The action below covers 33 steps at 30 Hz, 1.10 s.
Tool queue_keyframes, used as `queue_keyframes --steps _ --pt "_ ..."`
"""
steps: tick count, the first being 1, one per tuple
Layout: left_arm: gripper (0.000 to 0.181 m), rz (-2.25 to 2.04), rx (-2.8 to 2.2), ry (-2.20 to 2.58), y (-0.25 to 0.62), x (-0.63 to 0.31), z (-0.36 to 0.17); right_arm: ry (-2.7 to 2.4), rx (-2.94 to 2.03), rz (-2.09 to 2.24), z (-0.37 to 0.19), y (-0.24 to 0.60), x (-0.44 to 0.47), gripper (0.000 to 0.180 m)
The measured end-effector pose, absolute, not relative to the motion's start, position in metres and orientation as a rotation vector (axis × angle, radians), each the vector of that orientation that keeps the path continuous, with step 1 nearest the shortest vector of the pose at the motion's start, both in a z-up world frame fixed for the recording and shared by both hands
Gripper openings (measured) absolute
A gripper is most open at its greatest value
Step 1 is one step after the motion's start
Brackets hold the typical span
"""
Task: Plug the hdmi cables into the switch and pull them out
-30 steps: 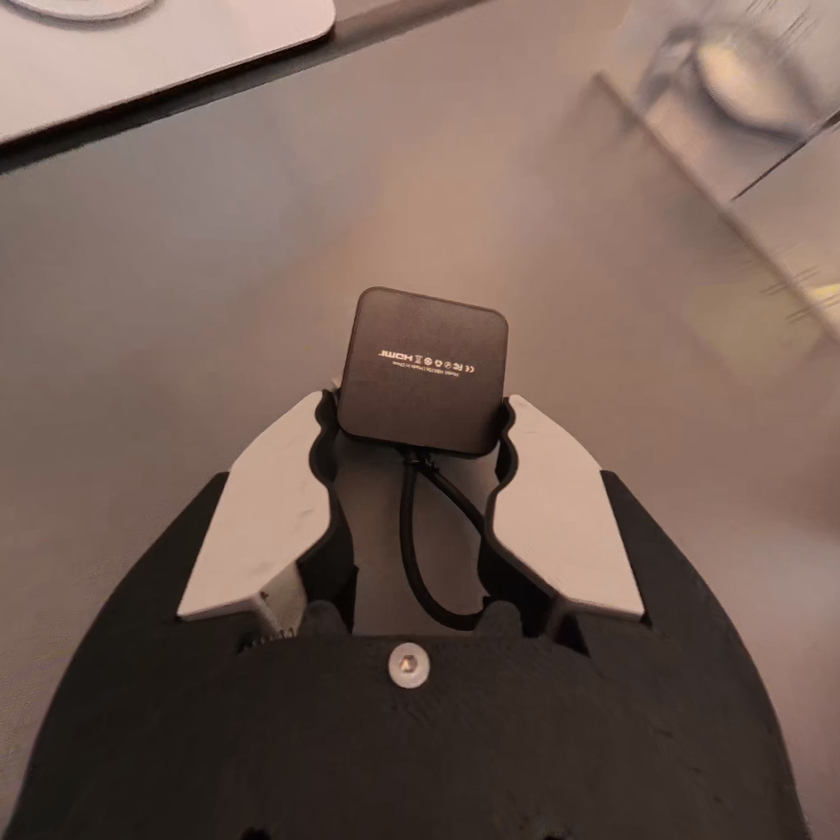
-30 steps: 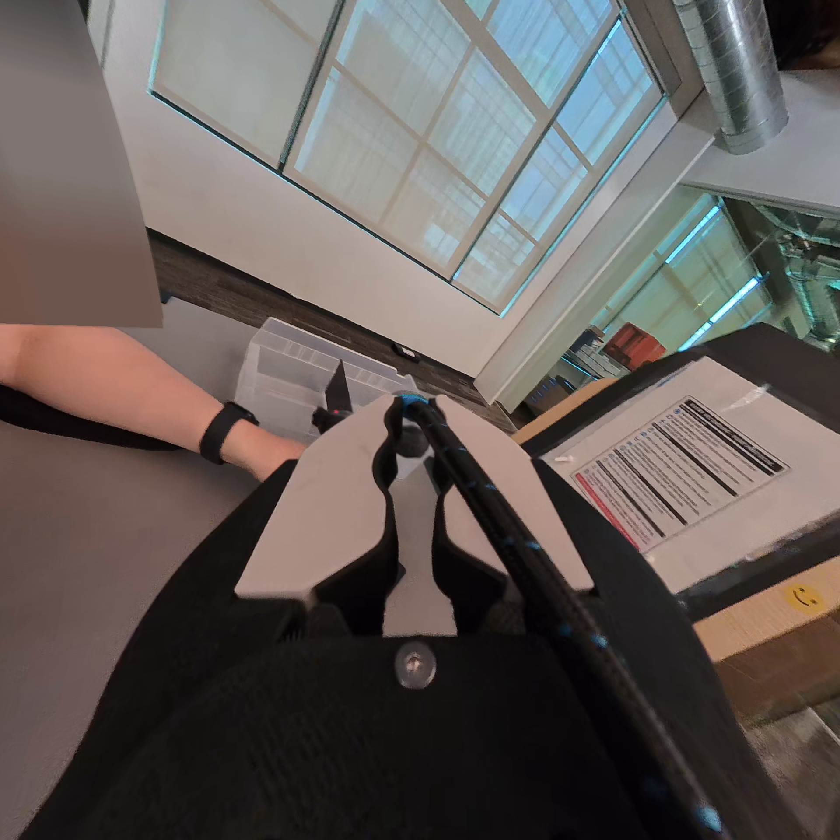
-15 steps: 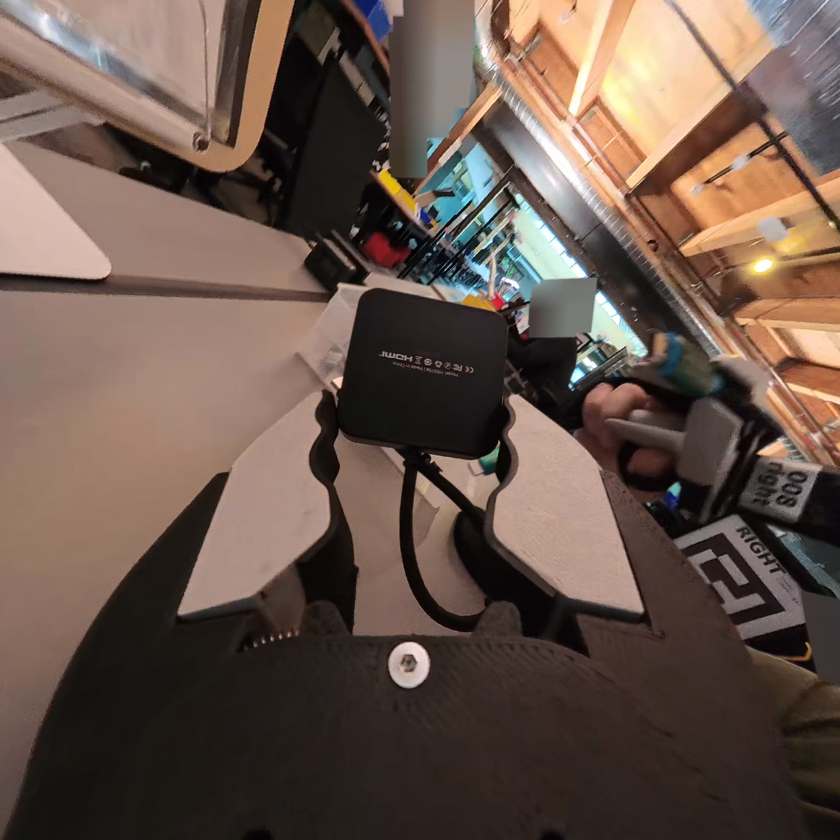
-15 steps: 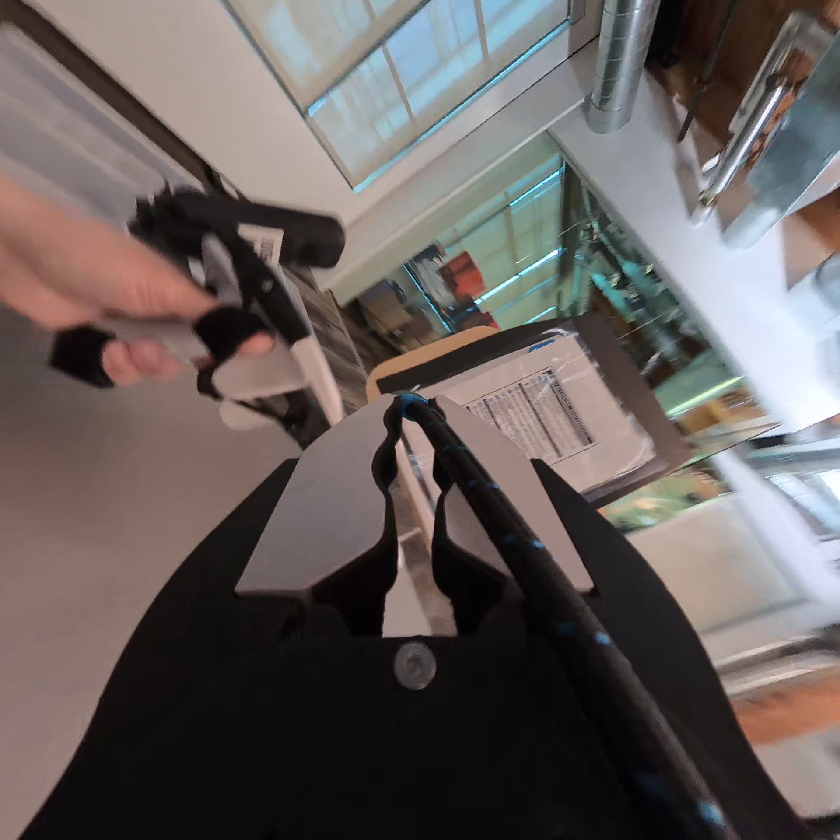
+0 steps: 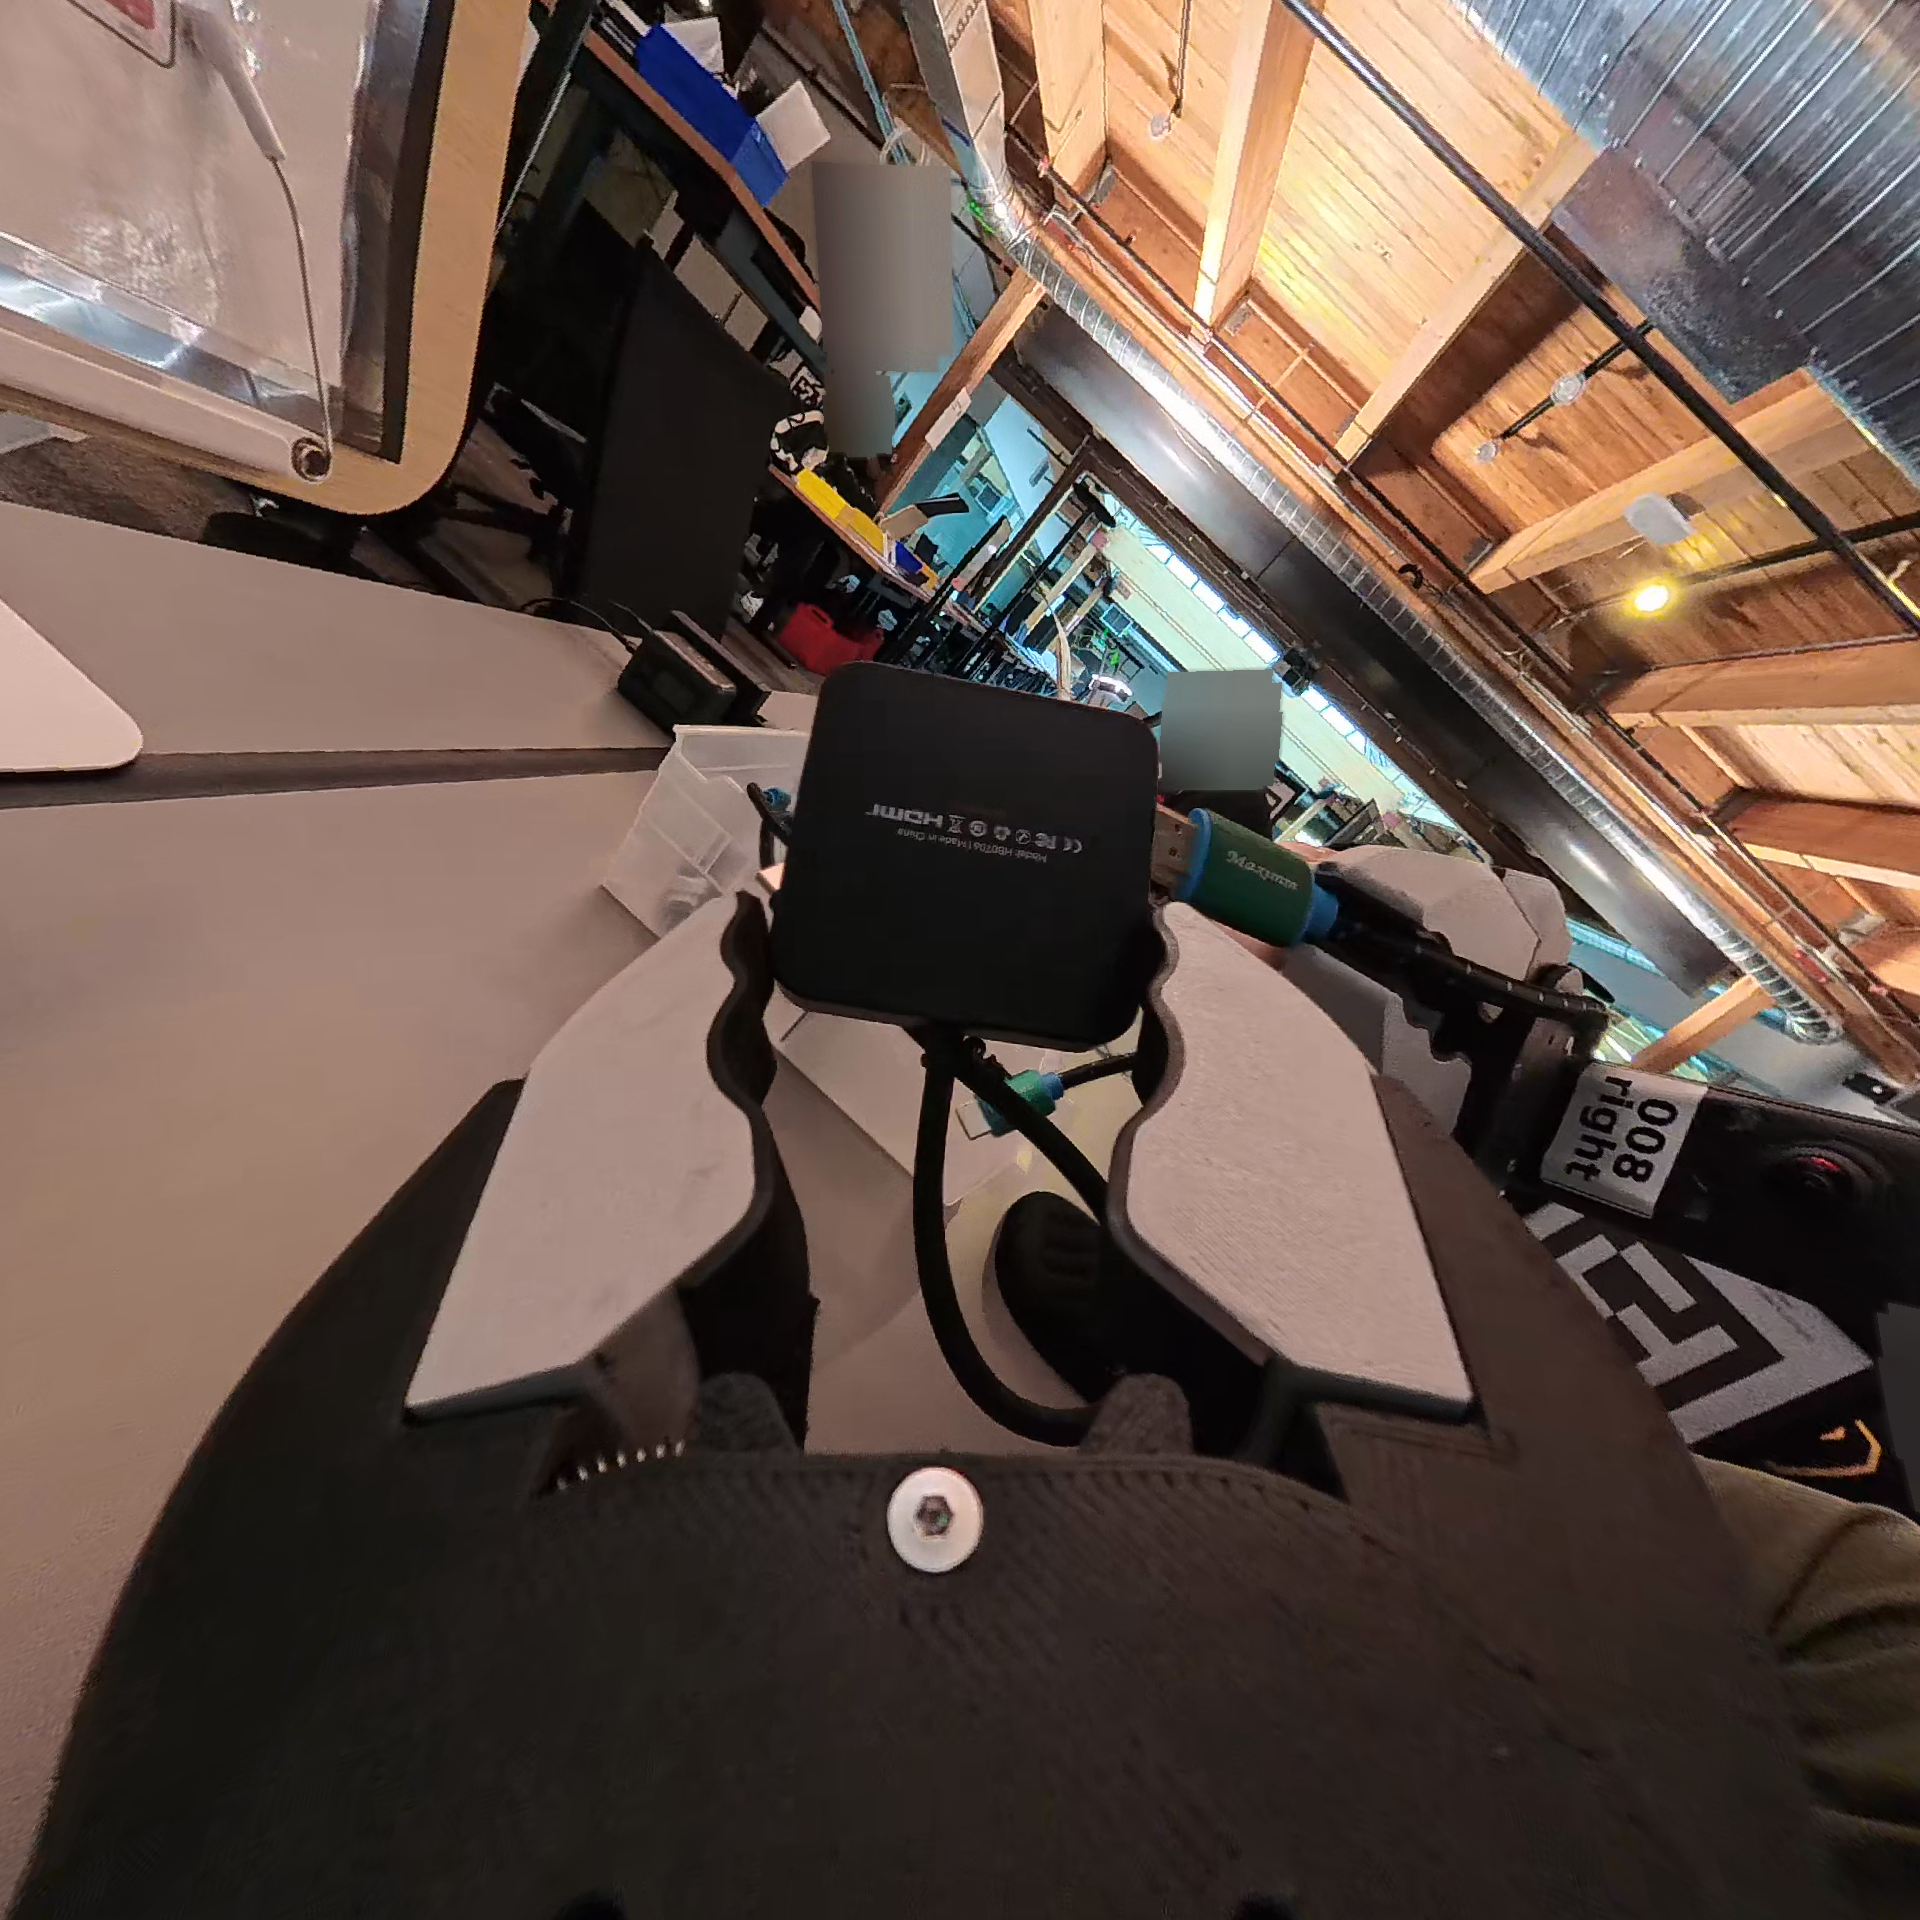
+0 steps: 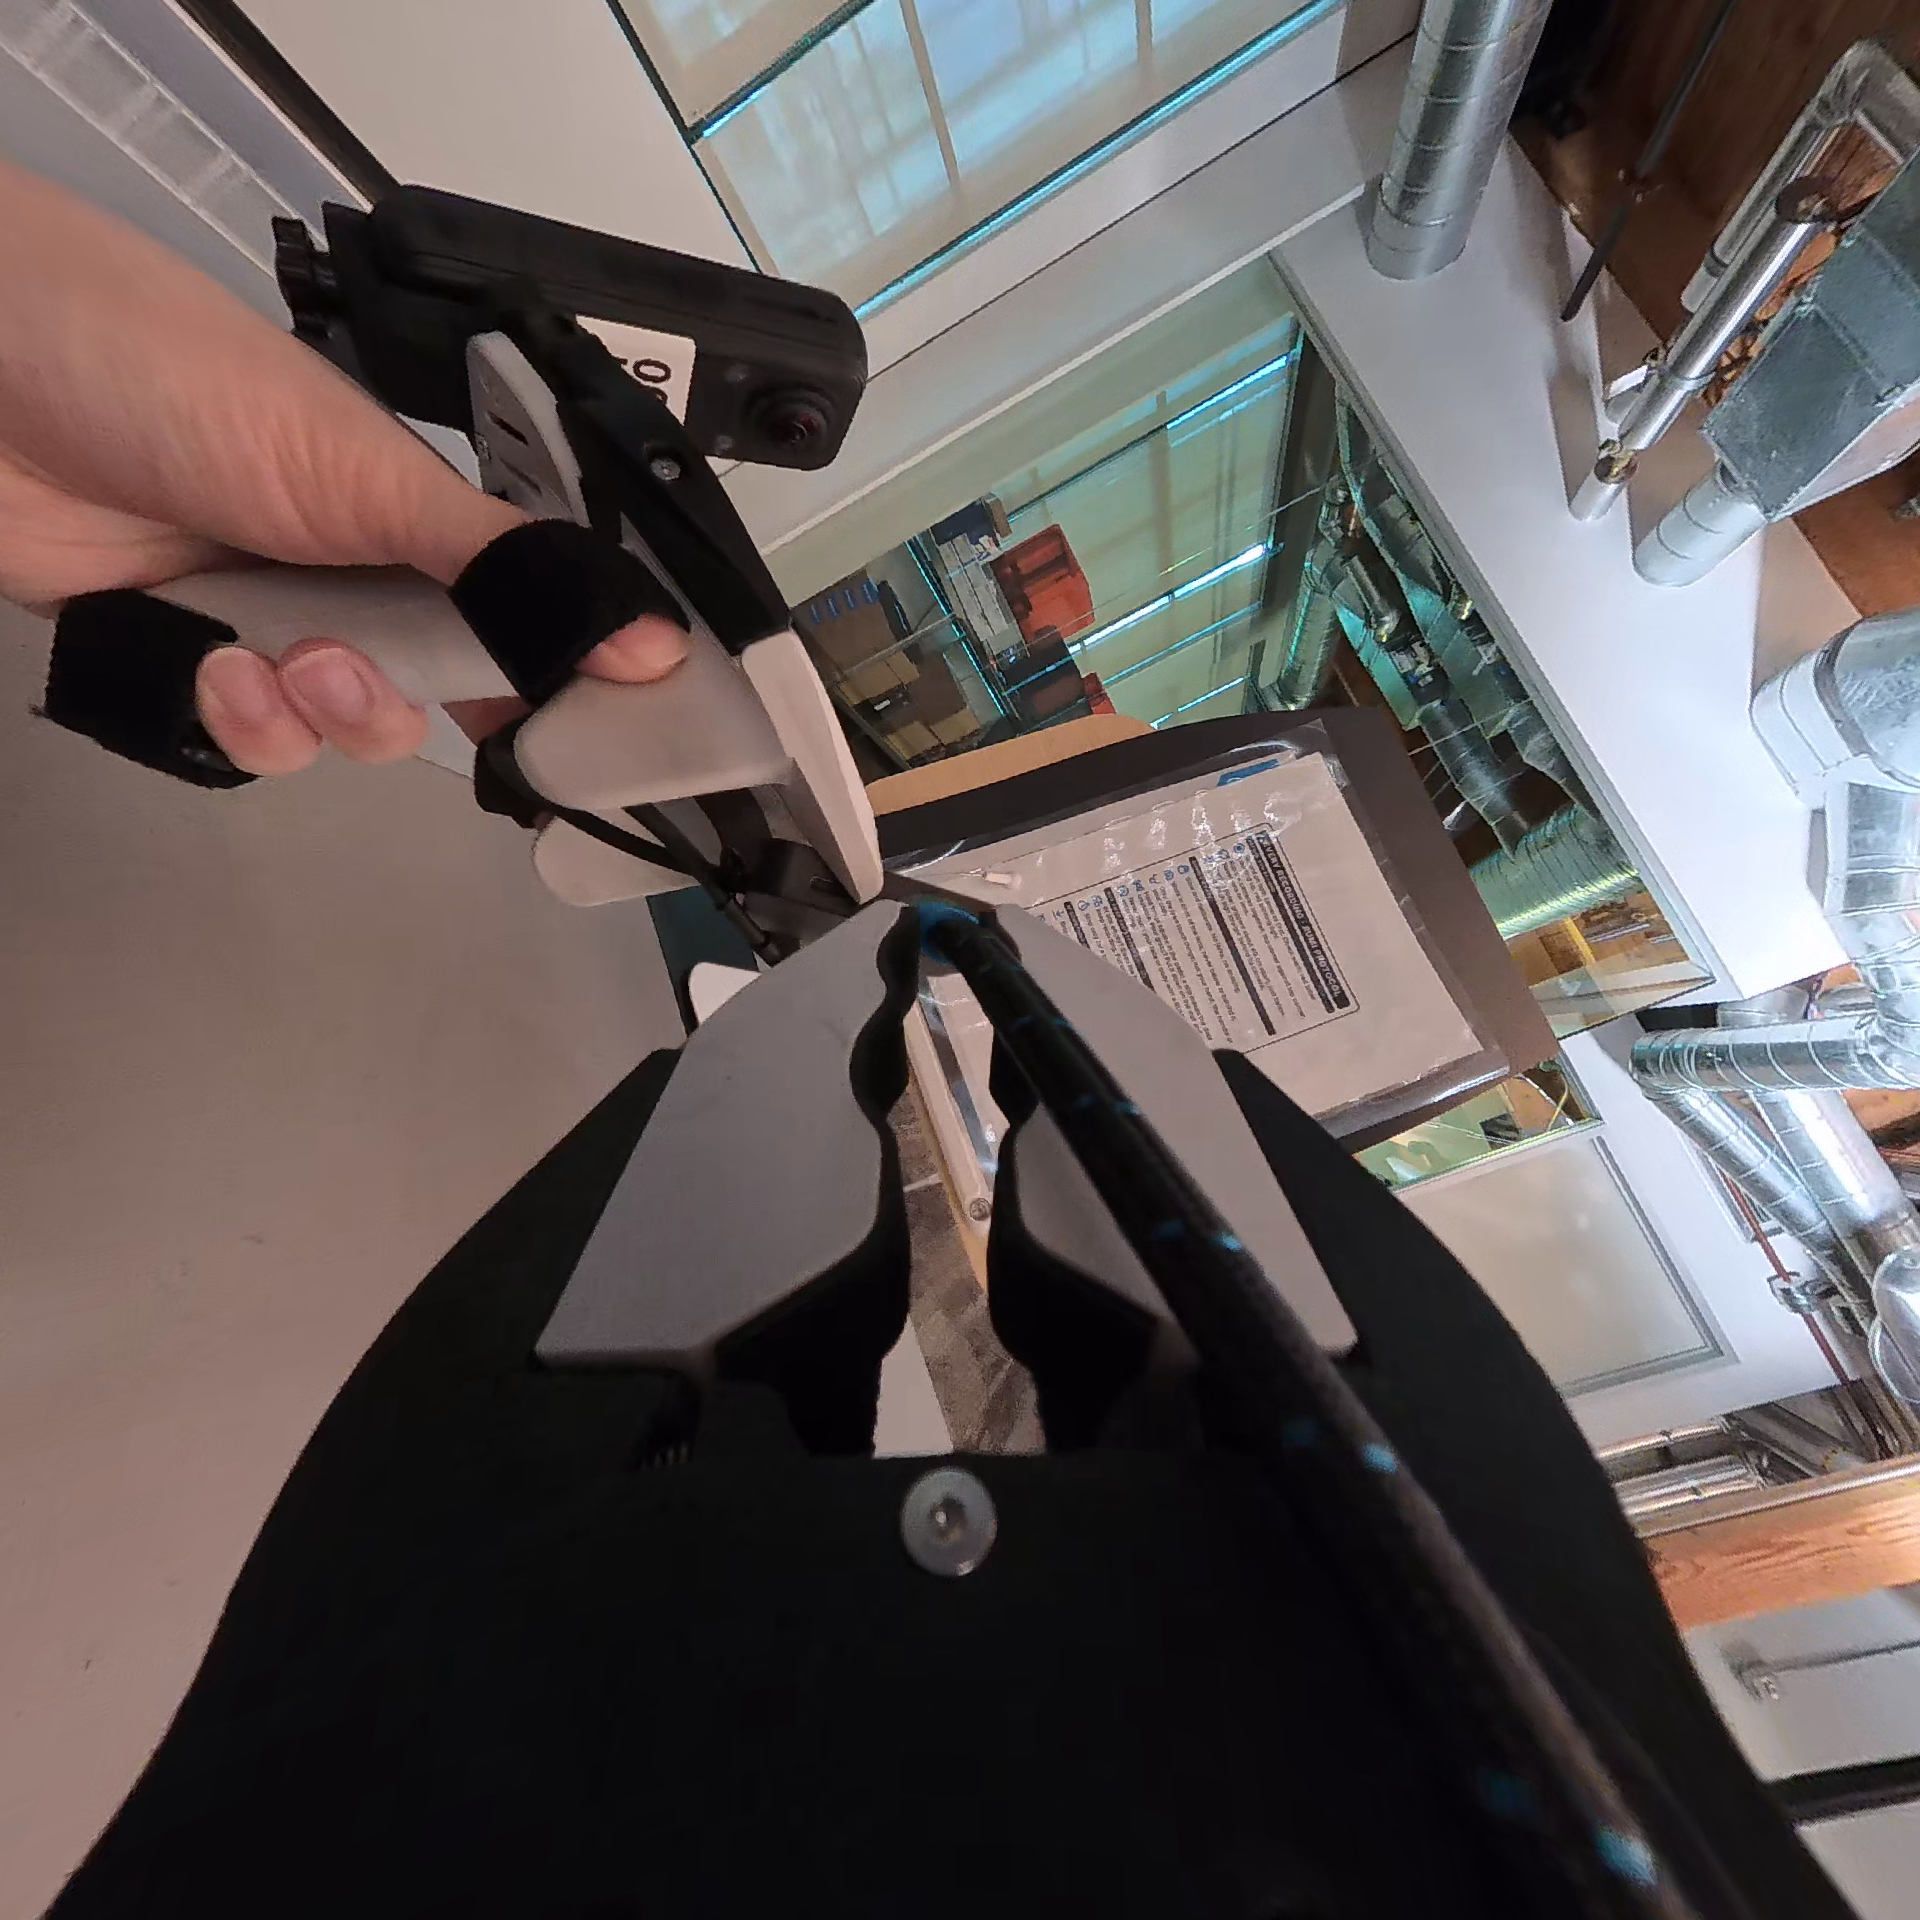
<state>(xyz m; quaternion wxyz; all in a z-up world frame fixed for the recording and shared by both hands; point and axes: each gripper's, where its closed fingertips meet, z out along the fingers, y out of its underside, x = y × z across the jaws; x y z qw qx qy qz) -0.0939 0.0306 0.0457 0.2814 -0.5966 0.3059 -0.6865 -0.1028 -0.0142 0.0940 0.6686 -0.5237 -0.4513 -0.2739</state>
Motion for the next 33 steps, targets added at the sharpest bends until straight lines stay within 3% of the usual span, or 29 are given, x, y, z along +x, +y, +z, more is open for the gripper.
queue_keyframes --steps 1,33 --pt "0.068 -1.836 -1.598 0.826 0.030 -0.094 0.046 -1.017 -1.182 -0.615 0.093 -0.015 -0.103 0.011" --pt "0.067 -1.343 -1.185 0.914 0.011 -0.118 0.095 -0.937 -1.039 -0.477 0.116 -0.040 -0.114 0.012"
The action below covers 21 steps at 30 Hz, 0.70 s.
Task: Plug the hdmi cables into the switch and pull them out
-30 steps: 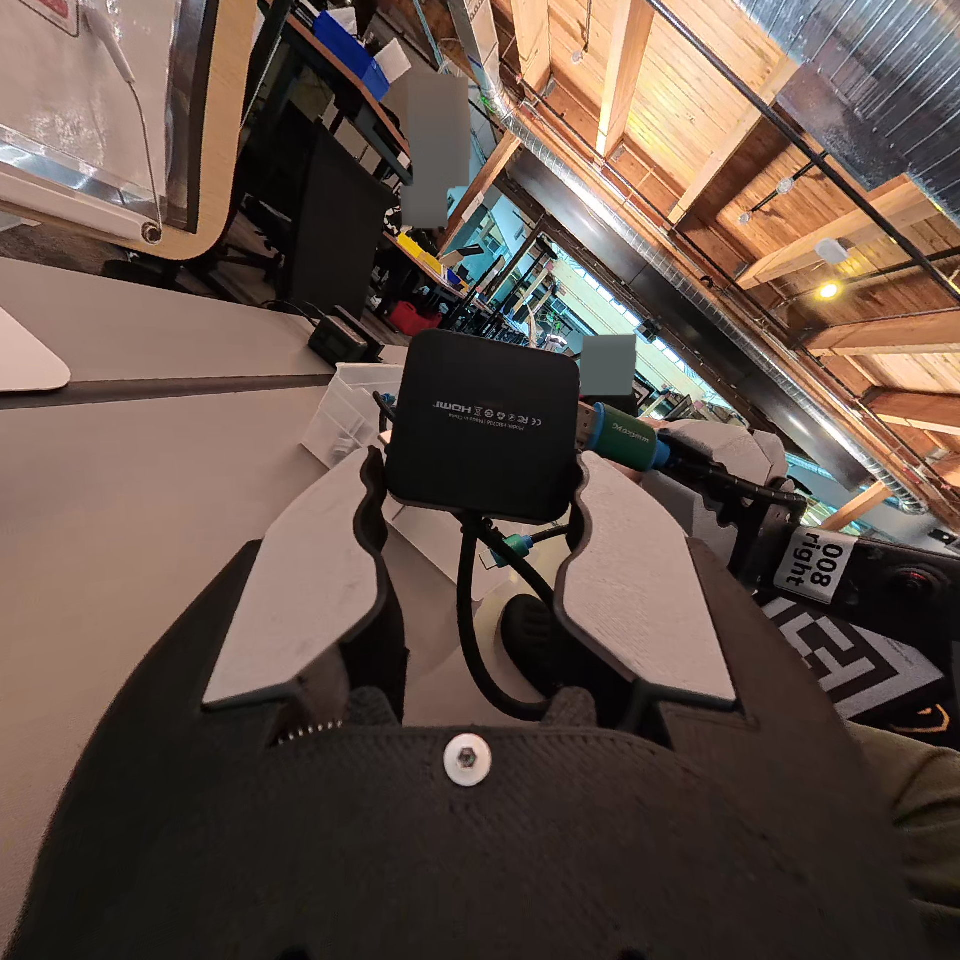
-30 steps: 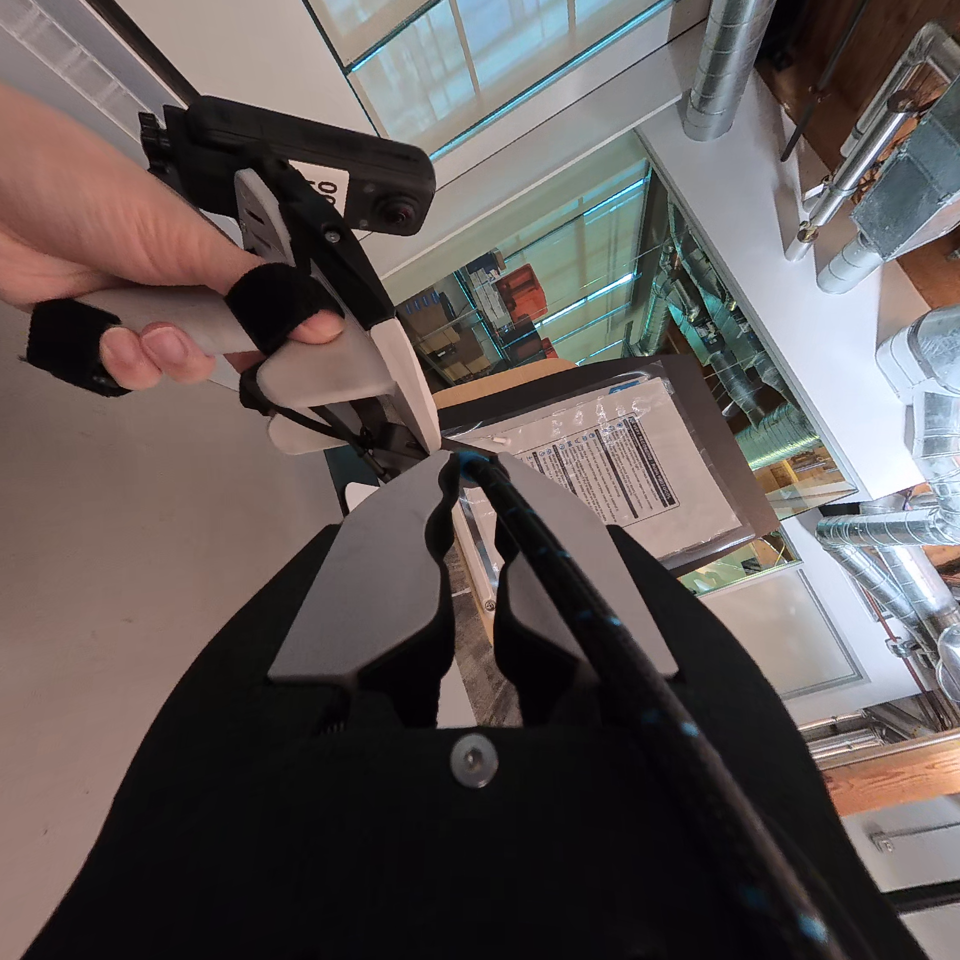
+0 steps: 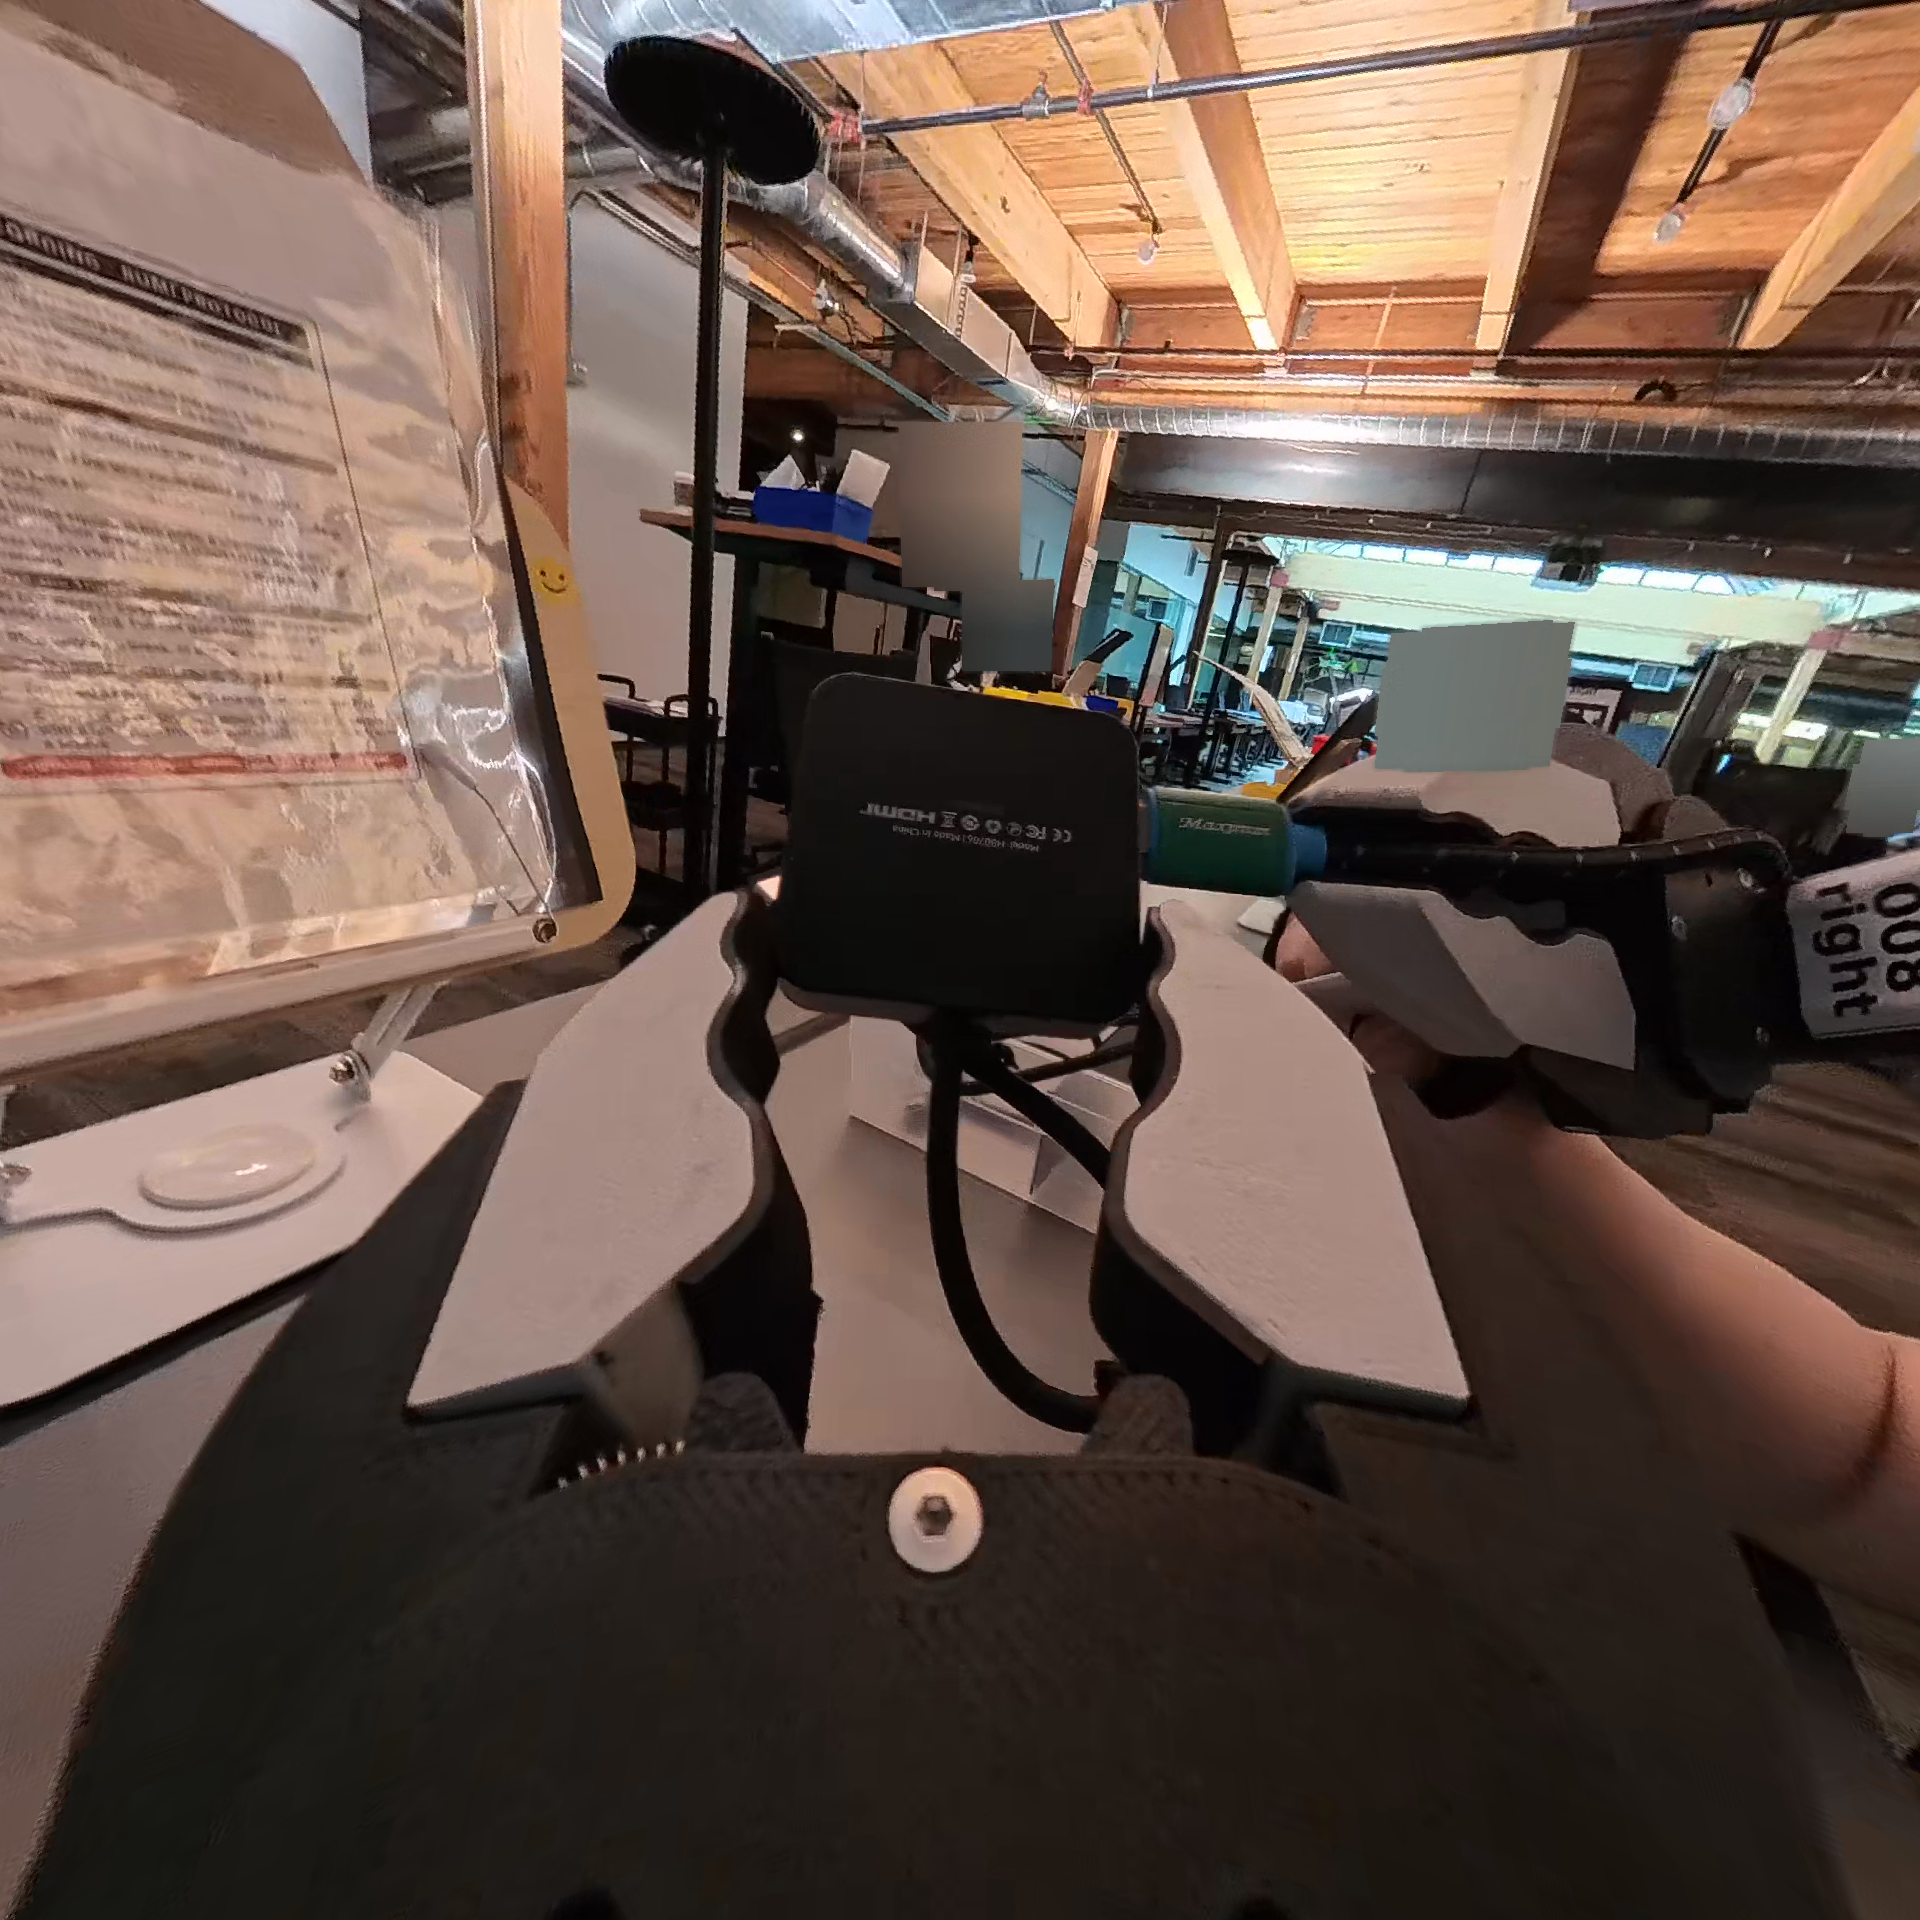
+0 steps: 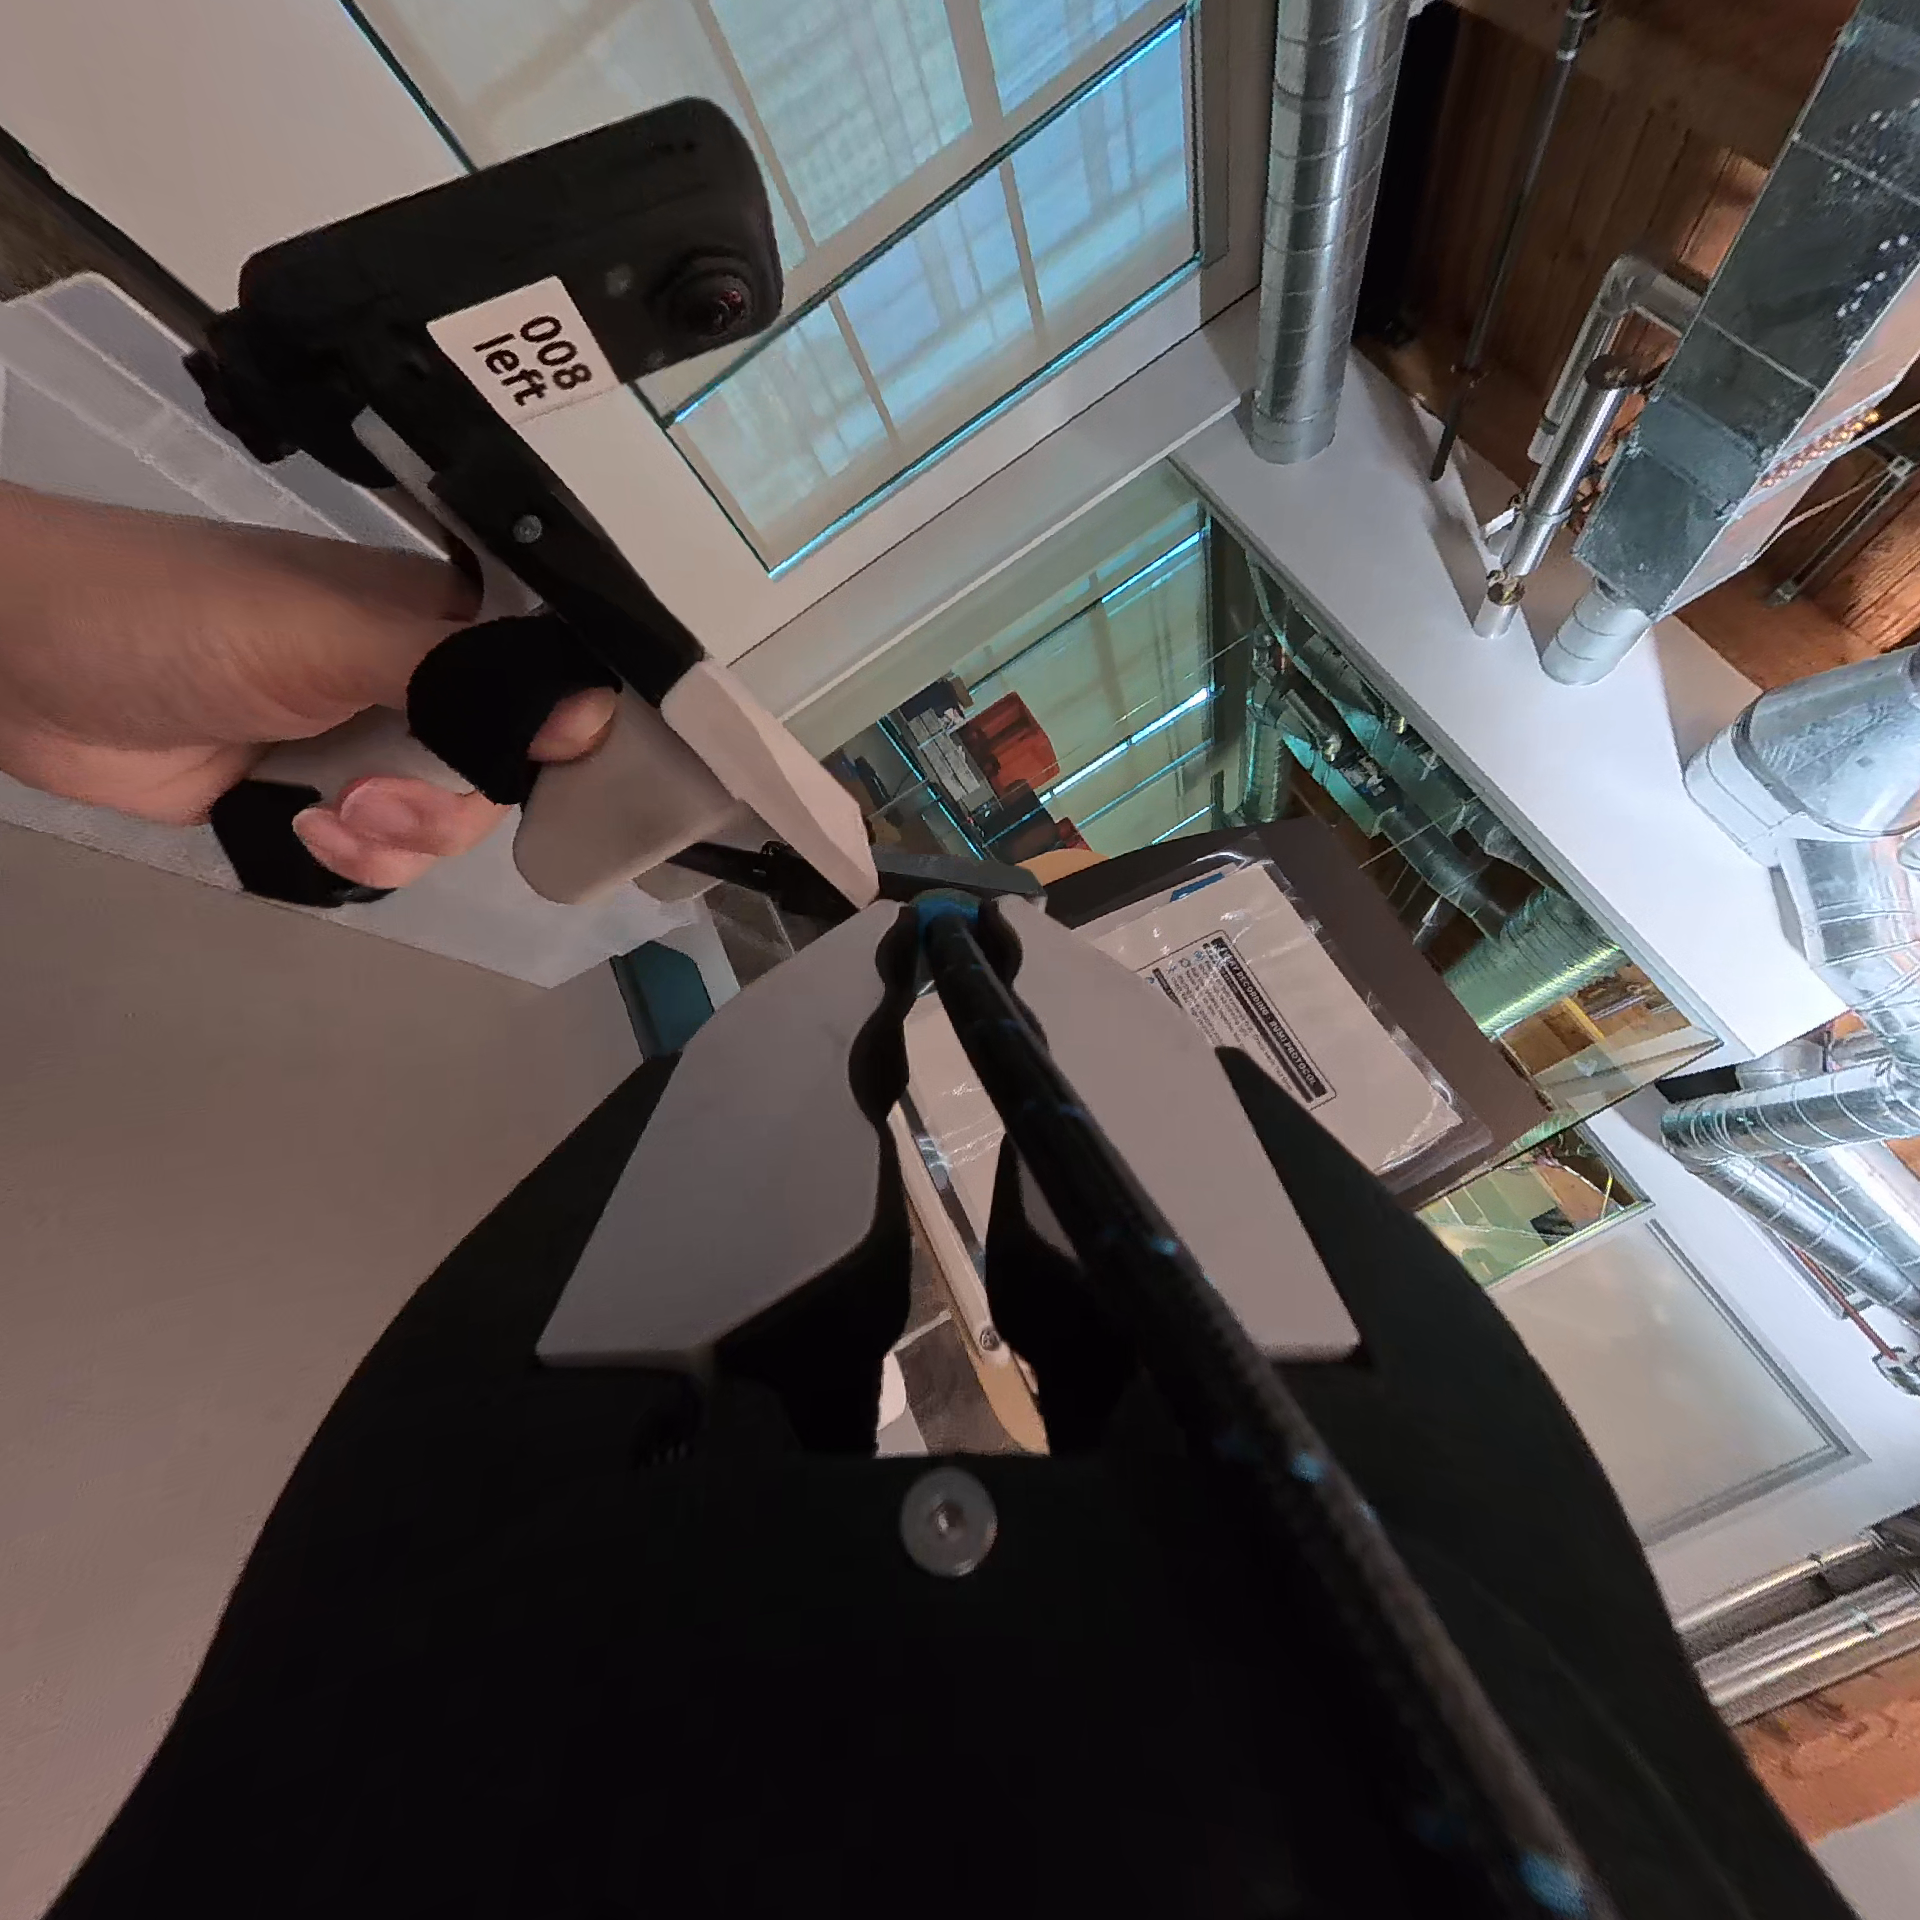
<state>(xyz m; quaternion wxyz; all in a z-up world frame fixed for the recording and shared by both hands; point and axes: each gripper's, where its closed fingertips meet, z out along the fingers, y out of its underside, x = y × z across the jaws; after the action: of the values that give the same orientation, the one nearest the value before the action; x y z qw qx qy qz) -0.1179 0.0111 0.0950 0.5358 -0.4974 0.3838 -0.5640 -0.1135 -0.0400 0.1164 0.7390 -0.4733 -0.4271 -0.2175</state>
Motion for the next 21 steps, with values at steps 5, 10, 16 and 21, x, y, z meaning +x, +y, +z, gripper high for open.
queue_keyframes --steps 5,10,16,21 --pt "0.067 -1.281 -1.153 0.916 0.005 -0.122 0.103 -0.914 -1.014 -0.462 0.122 -0.045 -0.114 0.011" --pt "0.066 -1.355 -1.146 0.991 -0.009 -0.121 0.115 -0.907 -0.946 -0.437 0.135 -0.059 -0.112 0.011" --pt "0.080 -1.766 -1.170 1.061 -0.034 -0.130 0.132 -0.949 -0.855 -0.280 0.154 -0.089 -0.111 0.011" --pt "0.068 -2.266 -1.118 1.174 -0.062 -0.133 0.128 -1.072 -0.748 -0.119 0.150 -0.114 -0.127 0.011"
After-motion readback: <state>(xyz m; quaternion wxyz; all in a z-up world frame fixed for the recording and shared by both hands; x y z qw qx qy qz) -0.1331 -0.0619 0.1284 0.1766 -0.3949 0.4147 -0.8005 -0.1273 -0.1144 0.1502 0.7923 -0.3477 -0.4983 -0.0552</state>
